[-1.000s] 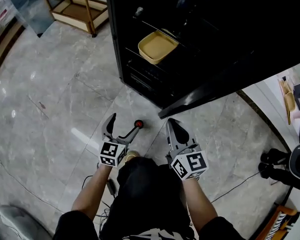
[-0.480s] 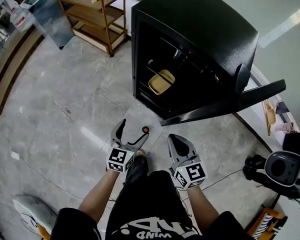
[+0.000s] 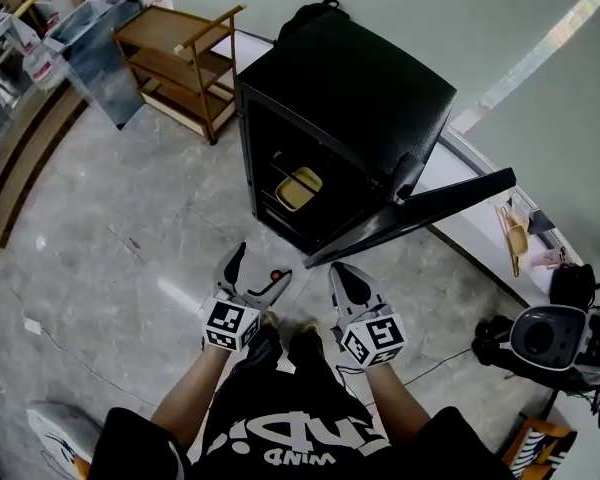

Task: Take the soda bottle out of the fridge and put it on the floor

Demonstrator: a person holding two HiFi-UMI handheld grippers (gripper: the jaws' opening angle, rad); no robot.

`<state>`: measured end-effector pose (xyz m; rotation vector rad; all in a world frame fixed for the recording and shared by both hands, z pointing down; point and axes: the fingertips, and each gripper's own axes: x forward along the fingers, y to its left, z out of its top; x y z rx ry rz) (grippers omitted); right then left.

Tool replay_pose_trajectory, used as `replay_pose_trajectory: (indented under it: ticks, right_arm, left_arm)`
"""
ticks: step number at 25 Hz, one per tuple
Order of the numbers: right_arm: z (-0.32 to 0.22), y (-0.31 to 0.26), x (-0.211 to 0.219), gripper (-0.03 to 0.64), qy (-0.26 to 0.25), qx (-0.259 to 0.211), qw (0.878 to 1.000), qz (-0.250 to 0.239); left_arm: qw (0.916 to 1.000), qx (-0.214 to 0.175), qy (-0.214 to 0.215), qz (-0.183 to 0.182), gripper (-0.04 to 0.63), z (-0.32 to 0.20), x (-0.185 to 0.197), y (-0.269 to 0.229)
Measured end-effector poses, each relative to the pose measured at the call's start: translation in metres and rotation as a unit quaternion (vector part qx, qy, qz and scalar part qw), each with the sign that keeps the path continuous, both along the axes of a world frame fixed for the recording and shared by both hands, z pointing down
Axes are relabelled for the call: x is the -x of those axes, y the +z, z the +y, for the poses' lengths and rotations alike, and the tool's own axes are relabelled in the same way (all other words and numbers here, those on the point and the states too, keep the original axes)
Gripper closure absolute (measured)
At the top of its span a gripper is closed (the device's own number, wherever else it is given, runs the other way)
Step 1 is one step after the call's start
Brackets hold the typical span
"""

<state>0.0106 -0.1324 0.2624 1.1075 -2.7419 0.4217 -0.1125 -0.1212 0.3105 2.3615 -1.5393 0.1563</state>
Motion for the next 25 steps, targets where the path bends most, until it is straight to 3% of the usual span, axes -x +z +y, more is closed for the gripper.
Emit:
replay_pose_trajectory:
  ticks: [4,11,25]
  right_arm:
    - [-0.004,-0.014,-0.022,0.594,-0.001,-0.006,1.0,-0.012]
    - [-0.002,-0.027,-0.053,0.594,0.013,-0.011,1.0,-0.017]
    - [-0.001,-0.042,-0.083,0.594,0.049,-0.024,0.998,-0.014]
  left_arm:
    - [0.9997,-0.025,-0.006,0.006,0.146,-0.006,-0.015,-0.029]
    - [0.9994,-0.032,-0.014,0.004,0.146,0.001,-0.02,-0.06]
    - [0.9972,-0.061,-0.043,-0.004,0.146,0.023,-0.003,-0.096]
